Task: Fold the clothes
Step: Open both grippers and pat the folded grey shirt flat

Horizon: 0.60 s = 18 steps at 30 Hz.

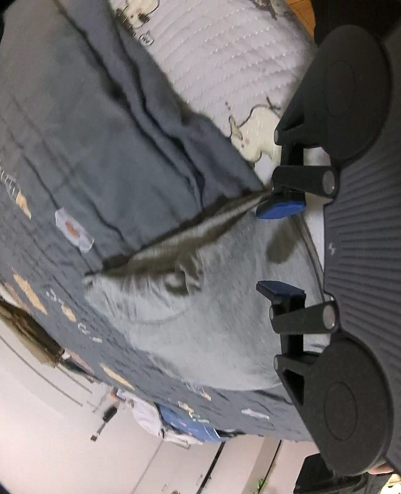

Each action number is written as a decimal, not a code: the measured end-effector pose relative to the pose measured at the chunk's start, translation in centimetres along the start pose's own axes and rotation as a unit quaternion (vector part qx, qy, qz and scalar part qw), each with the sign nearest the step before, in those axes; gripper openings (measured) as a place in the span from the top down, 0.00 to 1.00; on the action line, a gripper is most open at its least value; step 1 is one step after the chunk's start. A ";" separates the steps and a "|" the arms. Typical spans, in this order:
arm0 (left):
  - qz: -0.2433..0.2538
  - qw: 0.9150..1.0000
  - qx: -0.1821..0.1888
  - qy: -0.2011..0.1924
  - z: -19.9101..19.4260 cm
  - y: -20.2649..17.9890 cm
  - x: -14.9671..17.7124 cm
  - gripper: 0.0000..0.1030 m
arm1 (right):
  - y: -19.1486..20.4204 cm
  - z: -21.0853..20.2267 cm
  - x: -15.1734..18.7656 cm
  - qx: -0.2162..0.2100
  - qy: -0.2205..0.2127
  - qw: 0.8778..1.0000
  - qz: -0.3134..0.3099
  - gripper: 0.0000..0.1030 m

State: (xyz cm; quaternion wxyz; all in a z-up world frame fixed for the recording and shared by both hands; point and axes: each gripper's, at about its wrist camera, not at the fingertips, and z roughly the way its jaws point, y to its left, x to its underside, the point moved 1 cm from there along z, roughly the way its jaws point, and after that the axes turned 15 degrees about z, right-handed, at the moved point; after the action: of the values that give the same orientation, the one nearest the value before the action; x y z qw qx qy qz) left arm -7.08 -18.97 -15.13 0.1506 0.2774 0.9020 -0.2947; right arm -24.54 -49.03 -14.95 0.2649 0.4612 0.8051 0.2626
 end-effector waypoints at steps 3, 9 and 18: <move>0.008 1.000 0.000 0.010 -0.4 -0.3 0.5 0.42 | -0.2 -0.1 0.2 0.003 0.000 1.000 -0.004 0.58; 0.012 1.000 -0.001 0.002 -1.5 -0.6 1.4 0.42 | -0.3 -0.6 0.2 0.013 -0.005 1.000 -0.013 0.58; 0.064 0.995 -0.061 -0.045 -3.6 -2.8 1.2 0.21 | 0.9 -3.4 0.6 -0.005 -0.069 0.997 -0.042 0.56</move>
State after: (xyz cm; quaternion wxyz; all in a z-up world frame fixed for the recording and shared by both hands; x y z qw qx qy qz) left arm -10.11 -18.16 -11.63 0.2260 0.3119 0.8908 -0.2412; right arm -26.57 -48.75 -12.00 0.3331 0.4429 0.8020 0.2230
